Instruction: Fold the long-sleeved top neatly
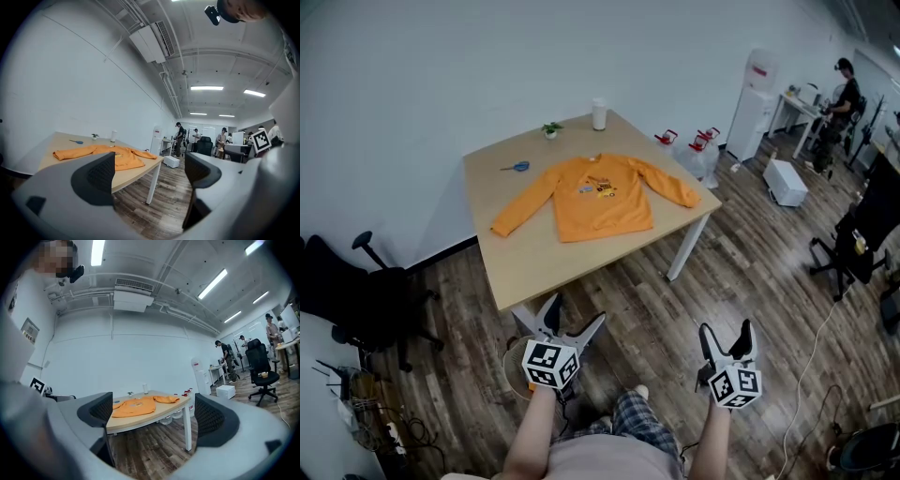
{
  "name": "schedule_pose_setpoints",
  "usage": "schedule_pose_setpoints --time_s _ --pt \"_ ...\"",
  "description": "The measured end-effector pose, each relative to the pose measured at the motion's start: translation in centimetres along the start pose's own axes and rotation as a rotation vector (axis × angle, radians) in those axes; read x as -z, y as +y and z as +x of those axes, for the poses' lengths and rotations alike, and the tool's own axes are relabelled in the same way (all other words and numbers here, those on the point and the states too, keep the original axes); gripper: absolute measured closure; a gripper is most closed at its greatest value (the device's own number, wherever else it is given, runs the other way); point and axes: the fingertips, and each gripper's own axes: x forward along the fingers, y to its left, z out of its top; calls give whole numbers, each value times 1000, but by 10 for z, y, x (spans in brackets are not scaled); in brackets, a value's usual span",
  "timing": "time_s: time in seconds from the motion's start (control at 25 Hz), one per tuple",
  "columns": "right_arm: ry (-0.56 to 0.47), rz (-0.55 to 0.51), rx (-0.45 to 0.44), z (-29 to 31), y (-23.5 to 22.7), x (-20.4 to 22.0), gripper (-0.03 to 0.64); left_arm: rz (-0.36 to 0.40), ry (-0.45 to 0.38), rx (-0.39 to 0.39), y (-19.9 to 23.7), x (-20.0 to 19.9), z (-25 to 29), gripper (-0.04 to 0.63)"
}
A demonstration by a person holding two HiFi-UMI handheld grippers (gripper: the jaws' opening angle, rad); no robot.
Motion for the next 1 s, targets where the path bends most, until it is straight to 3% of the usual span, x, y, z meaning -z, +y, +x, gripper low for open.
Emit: schedule_pose_setpoints --time_s 0.56,0.8,1.0 --pt "5 4 -48 72 -19 3 91 7 8 -55 33 0 58 149" --pt "17 17 -112 167 -36 6 95 9 3 -134 72 -1 117 149" --pt "53 -8 -236 278 -28 2 95 -10 -20 -250 123 -14 169 149"
